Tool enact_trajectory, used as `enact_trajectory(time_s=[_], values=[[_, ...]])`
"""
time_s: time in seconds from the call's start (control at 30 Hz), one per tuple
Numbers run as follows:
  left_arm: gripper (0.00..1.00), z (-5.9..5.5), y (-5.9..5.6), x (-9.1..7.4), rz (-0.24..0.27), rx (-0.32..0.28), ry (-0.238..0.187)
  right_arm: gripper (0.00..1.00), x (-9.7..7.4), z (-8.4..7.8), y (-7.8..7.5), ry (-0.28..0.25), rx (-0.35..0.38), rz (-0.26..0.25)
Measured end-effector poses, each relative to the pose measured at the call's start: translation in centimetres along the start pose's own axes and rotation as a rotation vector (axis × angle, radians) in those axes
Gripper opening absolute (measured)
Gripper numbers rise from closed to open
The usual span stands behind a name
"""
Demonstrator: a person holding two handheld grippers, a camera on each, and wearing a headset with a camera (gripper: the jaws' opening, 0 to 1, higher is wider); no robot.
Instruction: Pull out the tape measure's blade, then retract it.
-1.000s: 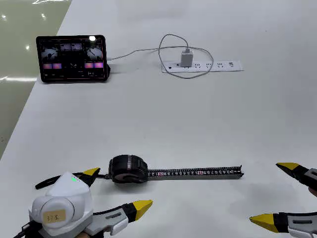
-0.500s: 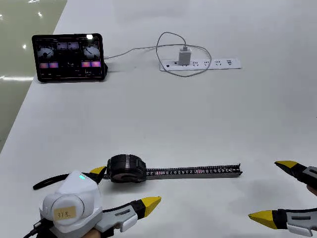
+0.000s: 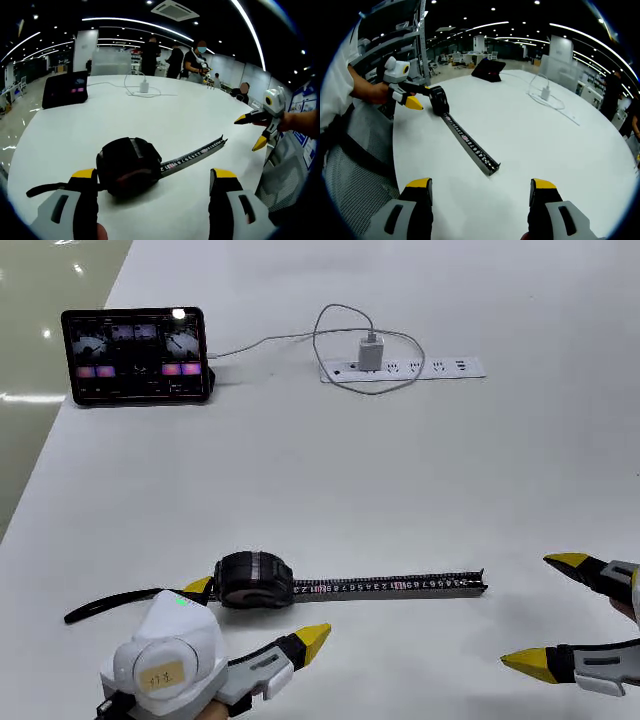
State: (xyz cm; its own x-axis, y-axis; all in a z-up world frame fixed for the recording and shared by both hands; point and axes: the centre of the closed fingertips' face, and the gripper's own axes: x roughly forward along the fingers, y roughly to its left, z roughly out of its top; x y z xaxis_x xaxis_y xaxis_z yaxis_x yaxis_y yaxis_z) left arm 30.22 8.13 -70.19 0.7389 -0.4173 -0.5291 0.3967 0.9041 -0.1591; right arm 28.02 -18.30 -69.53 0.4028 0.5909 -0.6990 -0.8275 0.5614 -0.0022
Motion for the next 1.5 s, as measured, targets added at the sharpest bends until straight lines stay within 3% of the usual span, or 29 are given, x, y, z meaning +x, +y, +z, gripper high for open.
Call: enact_trajectory(time_s=[0.43,0.83,1.5], values=[[0.81,0.2,1.0,0.6,0.101,-0.052,-0.004,0.59,0.8,0.3,-1.2,0.052,-0.127,0.052],[0.74,0.1,2.1,1.2,0.184,-0.084,-0.014,0.47,1.9,-0.1,-1.8,0.103,-0.192,0.13],[0.64,-0.2,3.5,2.1,0.243,-0.188,-0.015,0.39,3.2,0.6,-2.4,0.143,-0.244,0.176]])
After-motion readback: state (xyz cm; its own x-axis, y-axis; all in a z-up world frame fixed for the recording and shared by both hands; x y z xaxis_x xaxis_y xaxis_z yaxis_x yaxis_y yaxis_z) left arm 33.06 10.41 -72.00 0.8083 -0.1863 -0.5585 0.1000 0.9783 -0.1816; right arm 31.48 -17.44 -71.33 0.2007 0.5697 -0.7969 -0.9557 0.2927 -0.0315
